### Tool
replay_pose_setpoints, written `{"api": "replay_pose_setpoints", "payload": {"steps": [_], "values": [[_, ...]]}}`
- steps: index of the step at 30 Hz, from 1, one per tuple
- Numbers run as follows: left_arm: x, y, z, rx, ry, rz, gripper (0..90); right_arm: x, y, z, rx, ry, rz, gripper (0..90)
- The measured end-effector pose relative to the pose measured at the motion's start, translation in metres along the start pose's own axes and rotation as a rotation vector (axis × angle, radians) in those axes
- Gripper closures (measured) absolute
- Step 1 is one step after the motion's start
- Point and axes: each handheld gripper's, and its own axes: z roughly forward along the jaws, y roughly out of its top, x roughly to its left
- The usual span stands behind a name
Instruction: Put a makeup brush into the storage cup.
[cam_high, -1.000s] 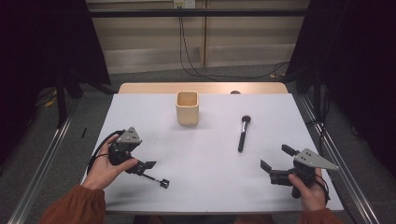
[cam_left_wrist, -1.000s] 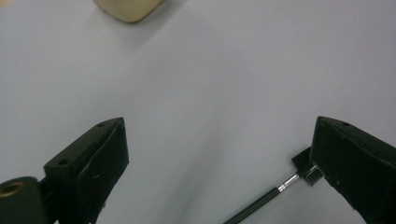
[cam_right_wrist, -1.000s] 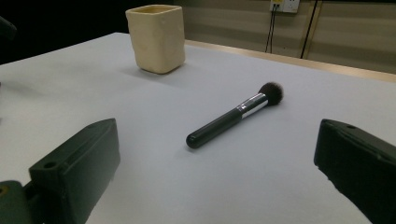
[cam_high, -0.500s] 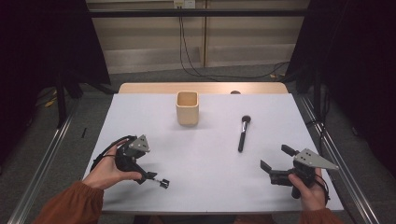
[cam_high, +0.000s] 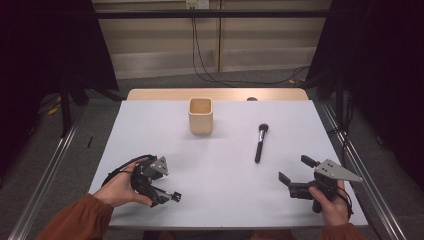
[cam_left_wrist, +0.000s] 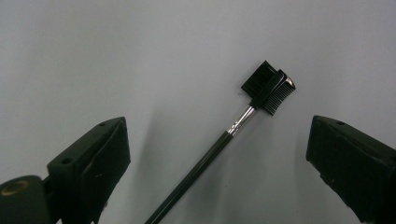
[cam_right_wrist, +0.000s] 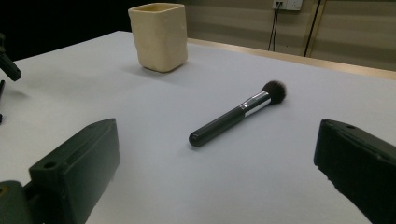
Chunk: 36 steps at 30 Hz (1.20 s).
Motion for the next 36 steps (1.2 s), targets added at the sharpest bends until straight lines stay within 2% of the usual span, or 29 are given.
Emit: {"api": "replay_pose_setpoints", "payload": {"steps": [1, 5, 7, 9, 10, 11, 13, 14, 15, 16, 18, 19, 23, 25, 26, 28, 29, 31, 33, 36], "values": [[0.0, 0.0, 0.0, 0.002, -0.001, -0.011, 8.5, 0.0, 0.0, 0.0, 0.0, 0.001, 0.0, 0.1], [0.001, 0.0, 0.004, 0.035, -0.024, 0.014, 16.1, 0.0, 0.0, 0.0, 0.003, 0.005, -0.006, 0.1], [0.0, 0.0, 0.009, 0.051, -0.029, 0.009, 17.9, 0.0, 0.0, 0.0, 0.004, 0.006, -0.007, 0.1], [0.0, 0.002, 0.01, 0.074, -0.043, 0.031, 20.5, 0.0, 0.0, 0.0, 0.004, 0.005, -0.009, 0.1], [-0.001, 0.003, 0.012, 0.069, -0.047, 0.013, 22.6, 0.0, 0.0, 0.0, 0.005, 0.005, -0.006, 0.1], [0.0, 0.004, 0.013, 0.086, -0.049, 0.03, 23.1, 0.0, 0.0, 0.0, 0.006, 0.005, -0.007, 0.2], [-0.001, 0.004, 0.015, 0.089, -0.047, 0.022, 24.3, 0.0, 0.0, 0.0, 0.007, 0.006, -0.008, 0.2], [0.002, 0.005, 0.014, 0.108, -0.045, 0.038, 26.2, 0.001, 0.0, 0.001, 0.01, 0.008, -0.014, 0.3], [0.001, 0.004, 0.014, 0.094, -0.042, 0.02, 28.1, 0.001, 0.0, 0.001, 0.01, 0.008, -0.014, 0.2], [0.003, 0.003, 0.014, 0.092, -0.043, 0.027, 30.0, 0.001, 0.0, 0.001, 0.009, 0.008, -0.015, 0.3], [0.003, 0.003, 0.014, 0.082, -0.04, 0.013, 33.8, 0.001, 0.0, 0.0, 0.009, 0.009, -0.015, 0.3], [0.004, 0.004, 0.014, 0.095, -0.035, 0.025, 34.8, 0.001, 0.0, 0.0, 0.01, 0.008, -0.014, 0.2], [0.002, 0.007, 0.014, 0.124, -0.029, 0.032, 38.1, 0.001, 0.0, 0.0, 0.008, 0.01, -0.011, 0.3], [0.001, 0.012, 0.014, 0.17, -0.033, 0.061, 40.8, 0.001, 0.0, 0.001, 0.008, 0.01, -0.012, 0.3], [0.001, 0.013, 0.014, 0.175, -0.035, 0.068, 43.1, 0.001, 0.0, 0.0, 0.008, 0.012, -0.008, 0.2], [0.001, 0.013, 0.014, 0.173, -0.045, 0.073, 45.1, 0.001, 0.0, 0.0, 0.009, 0.012, -0.01, 0.2], [0.0, 0.013, 0.015, 0.163, -0.046, 0.057, 45.8, 0.001, 0.0, 0.0, 0.009, 0.014, -0.011, 0.3], [0.0, 0.012, 0.015, 0.157, -0.05, 0.056, 46.7, 0.001, 0.0, 0.0, 0.009, 0.013, -0.012, 0.3], [0.001, 0.013, 0.015, 0.173, -0.055, 0.074, 48.1, 0.001, -0.001, 0.0, 0.009, 0.013, -0.009, 0.3], [0.001, 0.015, 0.014, 0.187, -0.053, 0.074, 50.0, 0.001, -0.001, 0.0, 0.01, 0.014, -0.012, 0.3]]}}
